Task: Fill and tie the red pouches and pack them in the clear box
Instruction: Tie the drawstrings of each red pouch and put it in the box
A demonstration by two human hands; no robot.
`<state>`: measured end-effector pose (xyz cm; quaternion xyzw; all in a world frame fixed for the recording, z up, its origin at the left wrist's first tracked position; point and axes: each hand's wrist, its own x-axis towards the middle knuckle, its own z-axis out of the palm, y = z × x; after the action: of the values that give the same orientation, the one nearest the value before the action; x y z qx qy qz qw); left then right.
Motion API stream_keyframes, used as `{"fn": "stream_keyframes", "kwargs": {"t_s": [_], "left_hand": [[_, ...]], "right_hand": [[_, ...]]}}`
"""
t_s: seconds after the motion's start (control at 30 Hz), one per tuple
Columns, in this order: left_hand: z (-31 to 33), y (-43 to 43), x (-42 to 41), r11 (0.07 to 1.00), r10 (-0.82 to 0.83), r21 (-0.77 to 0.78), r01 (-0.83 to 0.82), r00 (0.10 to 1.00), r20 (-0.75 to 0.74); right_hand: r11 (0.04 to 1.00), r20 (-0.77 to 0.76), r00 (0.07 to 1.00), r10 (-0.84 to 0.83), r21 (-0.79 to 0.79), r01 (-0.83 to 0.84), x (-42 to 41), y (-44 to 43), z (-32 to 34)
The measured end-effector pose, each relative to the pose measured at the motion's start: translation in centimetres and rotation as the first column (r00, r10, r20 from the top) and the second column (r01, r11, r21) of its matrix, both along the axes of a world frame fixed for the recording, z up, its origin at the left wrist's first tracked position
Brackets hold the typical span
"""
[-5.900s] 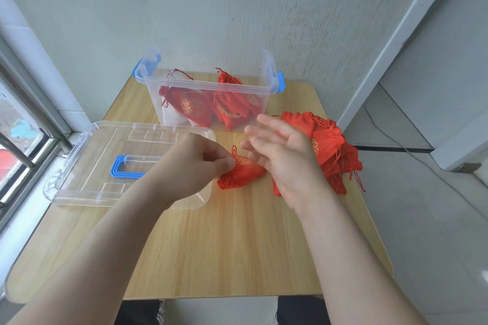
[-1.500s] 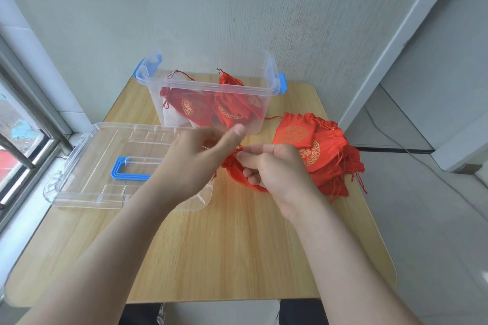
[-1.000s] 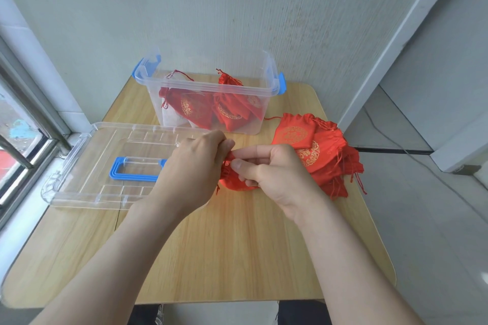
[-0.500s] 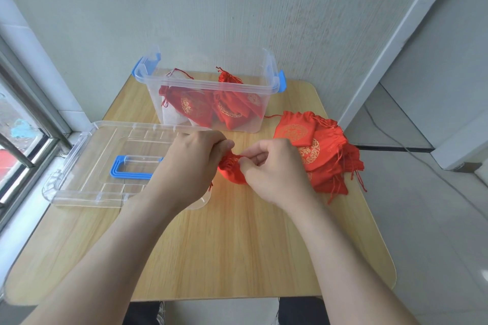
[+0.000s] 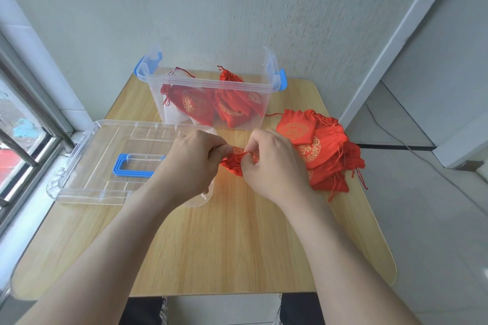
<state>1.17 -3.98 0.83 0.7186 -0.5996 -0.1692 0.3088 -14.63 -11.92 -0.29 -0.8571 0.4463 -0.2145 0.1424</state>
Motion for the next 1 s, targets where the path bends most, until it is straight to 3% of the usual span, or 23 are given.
{"fn": "stream_keyframes", "kwargs": {"t_s": [0.07, 0.2, 0.27, 0.4, 0.47, 0.53, 0.63, 0.7, 0.8, 0.9, 0.97, 1.0], "left_hand": [[0.2, 0.0, 0.1, 0.999, 0.022, 0.028, -0.021, 0.999, -0.028], [0.6, 0.1, 0.5, 0.989, 0.15, 0.041, -0.145, 0.974, -0.168], [0.7, 0.0, 0.7, 0.98, 0.199, 0.074, -0.185, 0.934, -0.297], [1.3, -0.1, 0.1, 0.983, 0.183, 0.097, -0.155, 0.807, -0.562], [1.5, -0.2, 0.0, 0.978, 0.194, 0.066, -0.198, 0.747, -0.636], [1.2, -0.2, 0.2, 0.959, 0.239, 0.018, -0.283, 0.772, -0.589], [0.6, -0.2, 0.8, 0.94, 0.303, -0.059, -0.337, 0.9, -0.312], [0.4, -0.2, 0.8, 0.942, 0.319, -0.043, -0.333, 0.927, -0.196], [0.6, -0.3, 1.0, 0.93, 0.347, -0.05, -0.363, 0.917, -0.195], [0.6, -0.5, 1.4, 0.92, 0.359, -0.088, -0.382, 0.911, -0.204], [0.6, -0.5, 1.3, 0.919, 0.36, -0.092, -0.383, 0.912, -0.194], [0.6, -0.5, 1.3, 0.919, 0.361, -0.091, -0.384, 0.911, -0.2]], "right_hand": [[0.999, 0.075, 0.997, 0.029, 0.041, -0.032, 0.1, -0.1, -0.3], [0.935, 0.378, 0.924, 0.057, 0.305, -0.182, 0.2, 0.4, 0.2], [0.88, 0.41, 0.909, 0.078, 0.399, -0.256, 0.1, 0.9, 0.4], [0.975, 0.259, 0.956, 0.141, 0.131, -0.179, 0.5, 1.0, -0.8], [0.984, 0.342, 0.932, 0.121, 0.08, -0.158, 0.6, 0.7, -1.0], [0.995, 0.423, 0.905, 0.056, 0.05, -0.085, 0.6, 0.2, -0.6], [0.998, 0.5, 0.864, -0.061, 0.015, 0.062, 0.8, -0.2, 0.3], [0.993, 0.55, 0.826, -0.12, 0.054, 0.108, 1.3, -0.6, 1.0], [0.951, 0.709, 0.674, -0.206, 0.307, -0.033, 2.6, -0.7, 2.6], [0.84, 0.818, 0.491, -0.301, 0.471, -0.269, 4.4, -1.0, 4.3], [0.865, 0.834, 0.465, -0.296, 0.441, -0.24, 5.4, -1.8, 4.8], [0.924, 0.816, 0.518, -0.257, 0.364, -0.115, 6.0, -2.5, 4.9]]}}
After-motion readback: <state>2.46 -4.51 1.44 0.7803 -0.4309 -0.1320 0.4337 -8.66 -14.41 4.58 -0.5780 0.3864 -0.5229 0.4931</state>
